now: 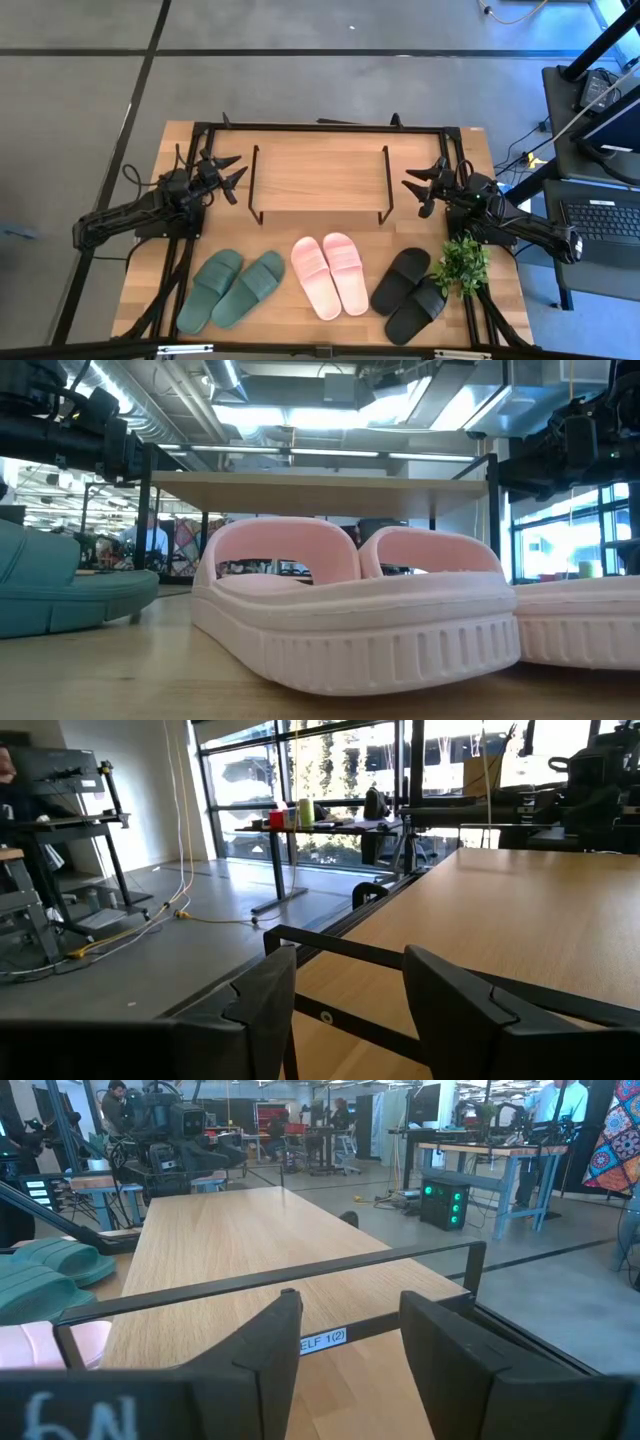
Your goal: Pick and place slides into the shelf
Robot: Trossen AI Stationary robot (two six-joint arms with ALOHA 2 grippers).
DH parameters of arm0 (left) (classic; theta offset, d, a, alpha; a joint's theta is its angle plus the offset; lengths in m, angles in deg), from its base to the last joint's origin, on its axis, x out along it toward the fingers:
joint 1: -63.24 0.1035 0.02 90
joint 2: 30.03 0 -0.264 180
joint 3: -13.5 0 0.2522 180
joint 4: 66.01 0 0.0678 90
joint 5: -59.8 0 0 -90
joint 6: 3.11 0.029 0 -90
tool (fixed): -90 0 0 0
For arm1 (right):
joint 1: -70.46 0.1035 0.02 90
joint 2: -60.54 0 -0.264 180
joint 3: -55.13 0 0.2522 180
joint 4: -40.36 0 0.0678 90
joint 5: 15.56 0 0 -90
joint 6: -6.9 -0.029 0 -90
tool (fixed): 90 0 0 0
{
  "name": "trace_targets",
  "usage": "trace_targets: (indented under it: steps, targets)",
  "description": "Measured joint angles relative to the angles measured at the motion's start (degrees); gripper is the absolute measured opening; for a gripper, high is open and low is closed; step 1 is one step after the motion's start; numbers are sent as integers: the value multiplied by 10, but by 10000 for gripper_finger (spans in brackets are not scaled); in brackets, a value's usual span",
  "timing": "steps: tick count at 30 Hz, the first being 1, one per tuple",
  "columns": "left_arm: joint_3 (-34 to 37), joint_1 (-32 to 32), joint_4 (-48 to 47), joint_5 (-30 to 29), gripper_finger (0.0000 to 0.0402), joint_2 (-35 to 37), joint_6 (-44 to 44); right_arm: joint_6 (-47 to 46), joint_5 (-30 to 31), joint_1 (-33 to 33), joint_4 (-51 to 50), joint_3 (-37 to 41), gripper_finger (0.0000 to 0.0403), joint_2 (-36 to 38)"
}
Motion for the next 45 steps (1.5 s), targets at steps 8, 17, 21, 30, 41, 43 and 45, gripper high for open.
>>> trace_targets:
  steps: [8, 17, 21, 30, 41, 43, 45]
  targets:
    - [0, 0, 0, 0, 179, 0, 0, 0, 0, 0, 0, 0, 172, 0]
    - [0, 0, 0, 0, 179, 0, 0, 0, 0, 0, 0, 0, 172, 0]
    - [0, 0, 0, 0, 179, 0, 0, 0, 0, 0, 0, 0, 172, 0]
    - [0, 0, 0, 0, 179, 0, 0, -15, 0, 0, 0, 0, 172, 0]
    - [0, 0, 0, 0, 179, 0, 0, -33, -76, 0, 92, 0, 172, 0]
    - [0, 0, 0, 0, 179, 0, 0, -13, -102, 0, 139, -1, 172, 0]
    - [0, 0, 0, 0, 179, 0, 0, 8, -104, 0, 142, -18, 172, -1]
